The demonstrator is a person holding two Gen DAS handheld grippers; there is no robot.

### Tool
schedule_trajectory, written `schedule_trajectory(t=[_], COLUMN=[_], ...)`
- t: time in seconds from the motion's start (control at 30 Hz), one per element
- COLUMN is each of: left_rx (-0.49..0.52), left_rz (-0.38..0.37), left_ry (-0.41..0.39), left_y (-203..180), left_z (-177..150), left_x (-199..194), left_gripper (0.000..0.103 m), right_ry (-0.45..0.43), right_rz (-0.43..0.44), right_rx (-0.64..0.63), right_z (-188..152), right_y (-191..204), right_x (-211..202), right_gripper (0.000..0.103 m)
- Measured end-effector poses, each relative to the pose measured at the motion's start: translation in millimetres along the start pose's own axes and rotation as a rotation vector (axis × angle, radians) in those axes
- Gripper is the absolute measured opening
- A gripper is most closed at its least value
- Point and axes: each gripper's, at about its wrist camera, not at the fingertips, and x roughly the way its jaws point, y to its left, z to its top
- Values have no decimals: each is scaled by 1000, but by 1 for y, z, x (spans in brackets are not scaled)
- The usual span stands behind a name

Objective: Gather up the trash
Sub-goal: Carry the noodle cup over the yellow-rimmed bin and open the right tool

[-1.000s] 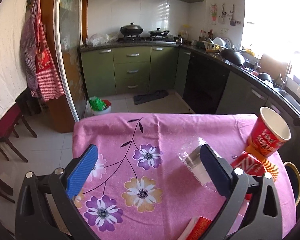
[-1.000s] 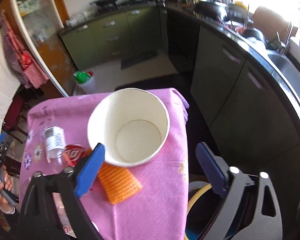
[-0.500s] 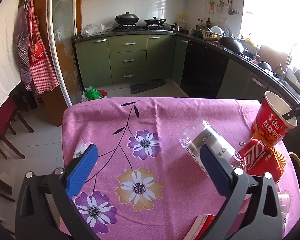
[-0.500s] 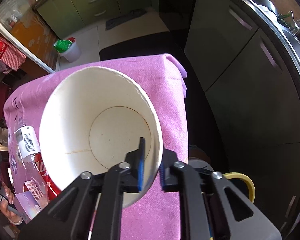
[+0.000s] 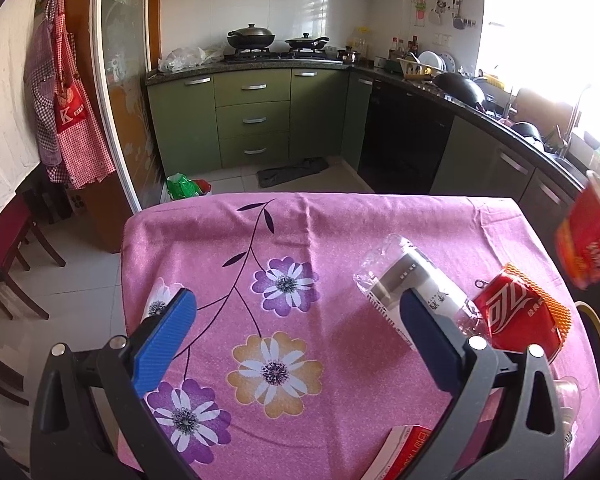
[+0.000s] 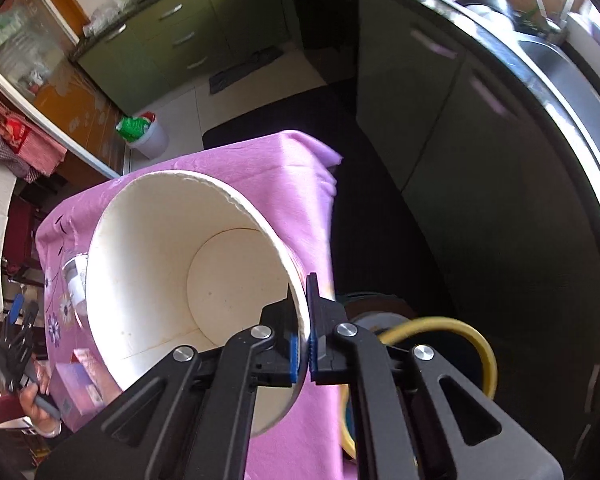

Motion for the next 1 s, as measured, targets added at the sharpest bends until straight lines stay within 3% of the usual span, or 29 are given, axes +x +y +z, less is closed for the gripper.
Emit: schedule_trajectory(t=[0.17,0.27,0.4,0.7,1.0], left_rx=[4,8,12,25,35], left_rz=[-6,-8,-2,-5,-13], left_ry=[-8,-8,3,3,6], left_y=[-4,-5,-7,-12,-15], left_z=[0,-1,-2,-3,-5], left_x=[-4,-4,0,0,-2], left_gripper=[97,97,97,97,97], right_ry=[11,57,103,177,205], right_rz=[-52,-60,-86,-132,-191], right_rx=[161,263,320,349,346], right_z=[-65,-106,-134,-155,-173], right_y=[-96,-148,-179,-195,-199], right_x=[-13,17,63,153,181], right_gripper=[4,4,4,5,8])
